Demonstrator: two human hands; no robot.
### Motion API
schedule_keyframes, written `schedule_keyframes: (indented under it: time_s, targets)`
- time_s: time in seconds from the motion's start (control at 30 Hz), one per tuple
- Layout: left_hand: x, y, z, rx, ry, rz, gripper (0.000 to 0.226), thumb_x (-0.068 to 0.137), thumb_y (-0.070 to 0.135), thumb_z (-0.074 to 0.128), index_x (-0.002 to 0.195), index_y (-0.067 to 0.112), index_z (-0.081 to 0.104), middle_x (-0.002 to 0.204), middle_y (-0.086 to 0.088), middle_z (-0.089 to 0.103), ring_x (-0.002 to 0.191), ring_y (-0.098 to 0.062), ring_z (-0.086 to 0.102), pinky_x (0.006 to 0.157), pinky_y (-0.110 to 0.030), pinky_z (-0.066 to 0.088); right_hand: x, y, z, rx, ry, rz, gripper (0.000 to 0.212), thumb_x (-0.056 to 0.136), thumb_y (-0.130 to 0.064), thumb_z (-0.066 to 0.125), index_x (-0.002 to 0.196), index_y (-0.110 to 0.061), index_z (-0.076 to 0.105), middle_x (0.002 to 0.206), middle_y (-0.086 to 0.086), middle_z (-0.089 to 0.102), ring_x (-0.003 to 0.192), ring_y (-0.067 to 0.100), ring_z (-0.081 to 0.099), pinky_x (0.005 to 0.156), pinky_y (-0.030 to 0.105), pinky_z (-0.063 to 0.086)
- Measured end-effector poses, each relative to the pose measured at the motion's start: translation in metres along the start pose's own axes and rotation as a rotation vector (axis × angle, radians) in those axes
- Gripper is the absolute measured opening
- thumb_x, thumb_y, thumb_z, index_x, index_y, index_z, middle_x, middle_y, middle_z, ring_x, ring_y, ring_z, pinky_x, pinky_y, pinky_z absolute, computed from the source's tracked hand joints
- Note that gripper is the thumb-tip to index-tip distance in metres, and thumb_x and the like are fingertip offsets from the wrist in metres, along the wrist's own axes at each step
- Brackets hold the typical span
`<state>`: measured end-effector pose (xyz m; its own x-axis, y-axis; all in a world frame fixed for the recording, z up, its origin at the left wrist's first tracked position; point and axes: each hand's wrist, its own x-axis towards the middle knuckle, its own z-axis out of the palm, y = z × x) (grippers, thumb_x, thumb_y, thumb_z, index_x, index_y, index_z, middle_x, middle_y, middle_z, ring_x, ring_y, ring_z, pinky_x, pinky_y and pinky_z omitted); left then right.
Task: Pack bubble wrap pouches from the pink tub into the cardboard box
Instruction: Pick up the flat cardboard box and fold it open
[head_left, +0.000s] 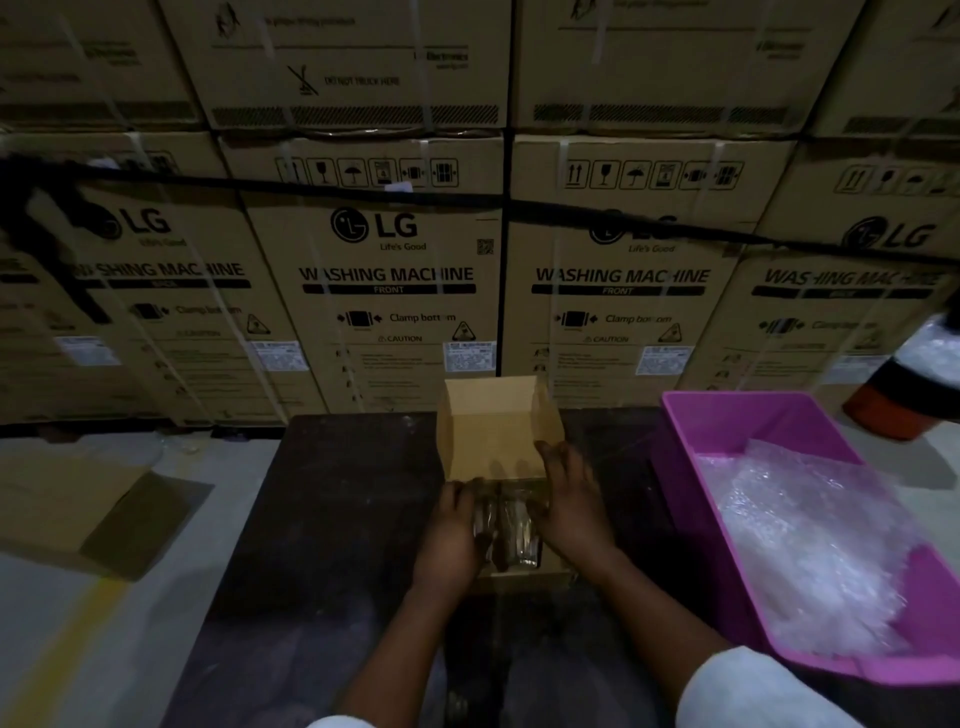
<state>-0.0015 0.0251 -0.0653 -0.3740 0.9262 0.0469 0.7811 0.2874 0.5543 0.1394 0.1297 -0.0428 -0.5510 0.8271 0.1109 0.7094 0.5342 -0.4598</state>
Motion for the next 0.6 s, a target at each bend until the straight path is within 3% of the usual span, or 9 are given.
schedule_keyframes:
  time_s: [0.07, 0.17, 0.33, 0.43, 0.5, 0.6]
  targets:
    - [0.0, 0.003, 0.003, -0.155, 0.068, -0.116, 0.066, 0.075, 0.009, 0.068, 0.136, 0.015, 0.045, 0.134, -0.008, 0.04, 0.114, -0.029, 0.055, 0.096, -0.032, 0.046, -0.007, -0.008, 0.009, 0.198, 0.063, 0.07, 0.078, 0.077, -0.016, 0.07, 0.145, -0.02, 0.032, 0.14, 0.009, 0.034, 0.126, 0.027, 0.042, 0.099, 0.026, 0.038]
    - [0.005, 0.009, 0.004, -0.196, 0.063, -0.212, 0.061, 0.075, 0.007, 0.069, 0.132, 0.01, 0.049, 0.13, -0.012, 0.043, 0.114, -0.029, 0.054, 0.098, -0.029, 0.042, -0.012, -0.015, 0.023, 0.356, 0.085, 0.234, 0.076, 0.071, -0.009, 0.076, 0.138, -0.013, 0.041, 0.131, 0.013, 0.044, 0.118, 0.03, 0.051, 0.094, 0.025, 0.041]
    - [0.015, 0.022, 0.004, -0.03, -0.058, -0.302, 0.046, 0.084, 0.015, 0.062, 0.128, 0.011, 0.047, 0.129, -0.016, 0.049, 0.115, -0.033, 0.054, 0.096, -0.036, 0.046, -0.008, -0.02, 0.037, 0.308, -0.018, 0.394, 0.068, 0.067, -0.017, 0.077, 0.127, -0.009, 0.046, 0.123, 0.017, 0.053, 0.11, 0.034, 0.055, 0.088, 0.032, 0.046]
    - [0.024, 0.031, 0.0, 0.025, -0.096, -0.387, 0.026, 0.097, 0.018, 0.043, 0.121, 0.009, 0.05, 0.126, -0.017, 0.051, 0.114, -0.032, 0.054, 0.09, -0.033, 0.044, -0.003, -0.027, 0.036, 0.315, -0.067, 0.463, 0.058, 0.074, -0.027, 0.07, 0.124, -0.013, 0.044, 0.119, 0.015, 0.056, 0.105, 0.031, 0.06, 0.081, 0.03, 0.049]
    - [0.027, 0.036, -0.001, 0.081, -0.091, -0.337, 0.028, 0.098, 0.016, 0.04, 0.123, 0.007, 0.049, 0.128, -0.018, 0.05, 0.115, -0.033, 0.053, 0.088, -0.033, 0.043, -0.002, -0.031, 0.035, 0.301, -0.125, 0.51, 0.05, 0.087, -0.029, 0.062, 0.13, -0.014, 0.04, 0.124, 0.013, 0.052, 0.109, 0.029, 0.056, 0.08, 0.028, 0.043]
    - [0.025, 0.041, 0.003, 0.168, -0.08, -0.28, 0.041, 0.103, 0.03, 0.027, 0.127, 0.006, 0.051, 0.132, -0.022, 0.052, 0.118, -0.034, 0.053, 0.088, -0.033, 0.04, -0.001, -0.032, 0.041, 0.18, -0.132, 0.526, 0.048, 0.094, -0.033, 0.051, 0.136, -0.017, 0.034, 0.133, 0.013, 0.046, 0.117, 0.03, 0.052, 0.091, 0.034, 0.043]
